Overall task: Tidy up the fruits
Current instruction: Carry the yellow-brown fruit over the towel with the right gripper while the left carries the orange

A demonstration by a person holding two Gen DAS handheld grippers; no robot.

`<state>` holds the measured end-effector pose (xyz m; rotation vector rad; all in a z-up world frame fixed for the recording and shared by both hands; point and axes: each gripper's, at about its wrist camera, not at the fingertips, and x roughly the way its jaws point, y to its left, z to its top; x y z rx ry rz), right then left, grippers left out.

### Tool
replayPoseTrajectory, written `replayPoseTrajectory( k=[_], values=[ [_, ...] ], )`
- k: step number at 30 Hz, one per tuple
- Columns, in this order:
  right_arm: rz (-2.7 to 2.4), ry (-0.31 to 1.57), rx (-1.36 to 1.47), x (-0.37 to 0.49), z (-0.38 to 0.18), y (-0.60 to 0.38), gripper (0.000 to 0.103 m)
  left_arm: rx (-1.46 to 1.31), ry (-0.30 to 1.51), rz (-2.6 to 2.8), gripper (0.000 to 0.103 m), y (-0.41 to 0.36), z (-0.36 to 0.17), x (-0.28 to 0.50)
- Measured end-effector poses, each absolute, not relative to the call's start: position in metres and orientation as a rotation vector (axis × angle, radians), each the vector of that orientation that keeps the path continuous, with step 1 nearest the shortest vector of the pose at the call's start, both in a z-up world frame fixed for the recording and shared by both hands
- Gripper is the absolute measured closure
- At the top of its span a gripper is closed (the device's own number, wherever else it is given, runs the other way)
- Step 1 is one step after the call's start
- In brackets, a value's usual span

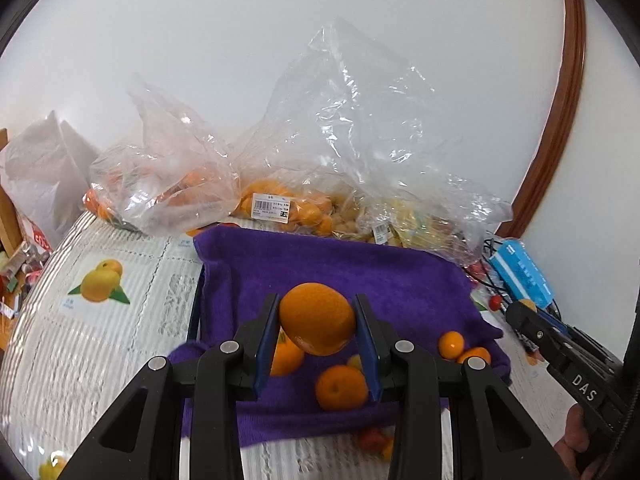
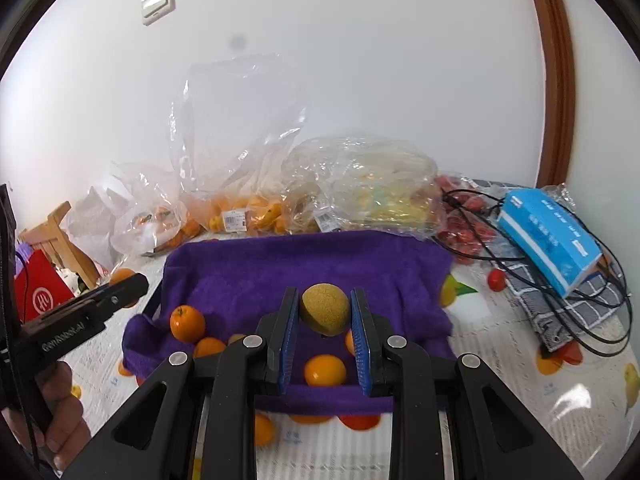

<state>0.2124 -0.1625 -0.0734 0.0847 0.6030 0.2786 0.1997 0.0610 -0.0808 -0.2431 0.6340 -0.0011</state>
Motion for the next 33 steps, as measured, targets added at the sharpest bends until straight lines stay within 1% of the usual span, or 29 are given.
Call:
replayPoseTrajectory(
  k=[6,11,14,22,33],
  values=[
    [0.293,0.597,0.093,0.231,-0.074,-0.155,0.078,-0.231,0.65,0.004,0.069,0.061,-0.097,0.216],
    [0.302,0.627,0.129,0.242,-0.093,-0.161,0.078,-0.207,0.667,-0.005,0.069,0.058,-0.112,0.215],
    [0.291,0.662,0.141,0.249,-0.102,-0.166,0.078,-0.226,0.674,-0.023,0.069,0.06,-0.116,0.218],
    [0.25,0.627,0.131,0.248,-0.103,-0.178,0.078,-0.254,0.686,-0.026,0.069,0.065,-0.124,0.223],
    [0.242,0.643,0.14,0.251,-0.108,-0.182,0.078,-0.263,0.674,-0.027,0.069,0.068,-0.124,0.222]
  ],
)
